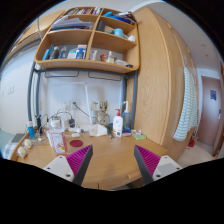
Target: Pour water
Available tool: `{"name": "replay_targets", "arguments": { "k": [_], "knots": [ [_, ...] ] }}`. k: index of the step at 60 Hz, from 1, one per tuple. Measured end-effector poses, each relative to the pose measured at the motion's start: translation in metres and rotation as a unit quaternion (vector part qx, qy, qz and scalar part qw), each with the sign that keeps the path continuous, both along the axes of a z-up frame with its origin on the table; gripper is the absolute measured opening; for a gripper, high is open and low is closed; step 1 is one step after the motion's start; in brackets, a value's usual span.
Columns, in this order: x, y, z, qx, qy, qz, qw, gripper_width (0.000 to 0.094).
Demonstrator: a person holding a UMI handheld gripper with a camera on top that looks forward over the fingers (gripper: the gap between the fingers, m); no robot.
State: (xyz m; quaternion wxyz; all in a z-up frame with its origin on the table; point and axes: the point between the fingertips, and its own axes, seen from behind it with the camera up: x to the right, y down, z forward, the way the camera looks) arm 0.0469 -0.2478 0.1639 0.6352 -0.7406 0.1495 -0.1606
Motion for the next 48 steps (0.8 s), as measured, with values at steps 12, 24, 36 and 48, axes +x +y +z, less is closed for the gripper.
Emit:
{"name": "replay_targets", "arguments": {
  "k": [12,24,36,48],
  "knots": [
    [-0.038,0.034,-0.018,-0.011,0.002,0.066,0.998,0.0853],
    [-0.125,0.069,-0.059,-0.01,0.03,0.141,0.99,0.0857],
    [-0.174,0.112,-0.068,0.008,0.031,0.174,0.984,0.0865],
    [-0.164,0.158,-0.069,0.01,0.042,0.16,0.986,0.0862]
  ]
}}
